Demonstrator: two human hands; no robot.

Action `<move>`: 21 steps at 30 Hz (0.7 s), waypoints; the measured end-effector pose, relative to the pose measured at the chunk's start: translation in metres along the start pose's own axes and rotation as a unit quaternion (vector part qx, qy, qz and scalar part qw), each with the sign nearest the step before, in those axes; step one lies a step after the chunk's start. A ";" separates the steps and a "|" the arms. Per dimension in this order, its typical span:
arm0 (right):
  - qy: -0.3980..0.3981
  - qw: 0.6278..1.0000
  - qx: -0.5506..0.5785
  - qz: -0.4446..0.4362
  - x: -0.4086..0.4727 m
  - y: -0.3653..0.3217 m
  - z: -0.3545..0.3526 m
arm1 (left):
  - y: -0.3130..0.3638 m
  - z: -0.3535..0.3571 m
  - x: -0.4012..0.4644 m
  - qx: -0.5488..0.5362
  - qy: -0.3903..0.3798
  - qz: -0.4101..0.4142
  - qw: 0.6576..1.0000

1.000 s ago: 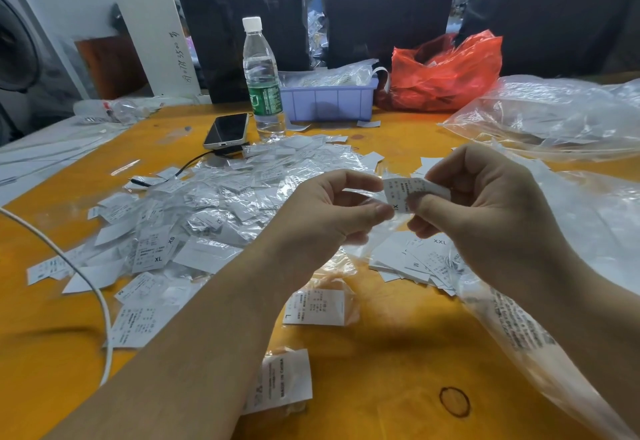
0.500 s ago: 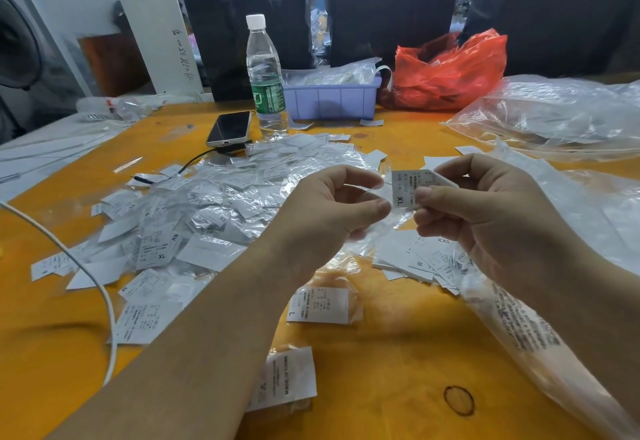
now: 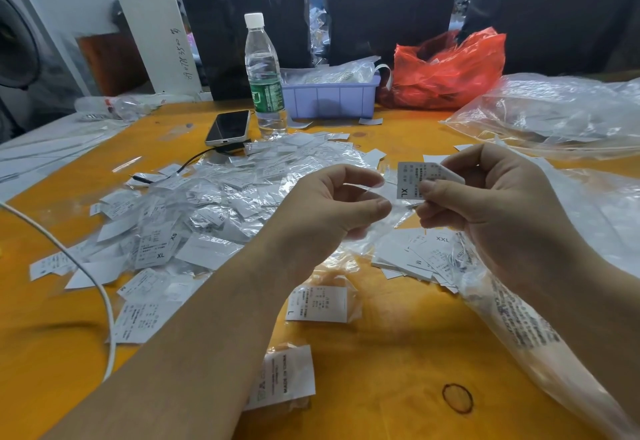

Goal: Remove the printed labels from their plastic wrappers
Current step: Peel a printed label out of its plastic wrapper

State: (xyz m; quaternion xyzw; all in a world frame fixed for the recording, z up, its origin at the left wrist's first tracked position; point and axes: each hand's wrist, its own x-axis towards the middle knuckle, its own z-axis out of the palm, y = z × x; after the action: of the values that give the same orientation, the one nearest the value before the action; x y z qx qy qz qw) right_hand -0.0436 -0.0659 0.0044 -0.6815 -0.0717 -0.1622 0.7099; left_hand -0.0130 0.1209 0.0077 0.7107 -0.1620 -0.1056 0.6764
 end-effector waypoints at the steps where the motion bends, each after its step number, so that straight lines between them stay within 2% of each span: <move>1: 0.000 1.000 -0.004 -0.002 0.000 0.000 0.000 | 0.000 0.000 0.000 0.000 -0.003 -0.001 1.000; 11: -0.018 0.999 -0.034 -0.013 -0.003 -0.003 0.003 | 0.000 0.000 0.000 -0.008 -0.004 -0.005 1.000; 21: -0.068 0.996 -0.055 0.000 -0.003 -0.003 0.004 | 0.001 -0.002 0.000 -0.027 0.017 -0.006 0.999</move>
State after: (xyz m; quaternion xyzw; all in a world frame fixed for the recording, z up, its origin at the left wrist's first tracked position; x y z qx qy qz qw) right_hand -0.0466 -0.0619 0.0068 -0.7291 -0.1109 -0.1188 0.6648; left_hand -0.0125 0.1230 0.0088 0.6949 -0.1431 -0.1019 0.6973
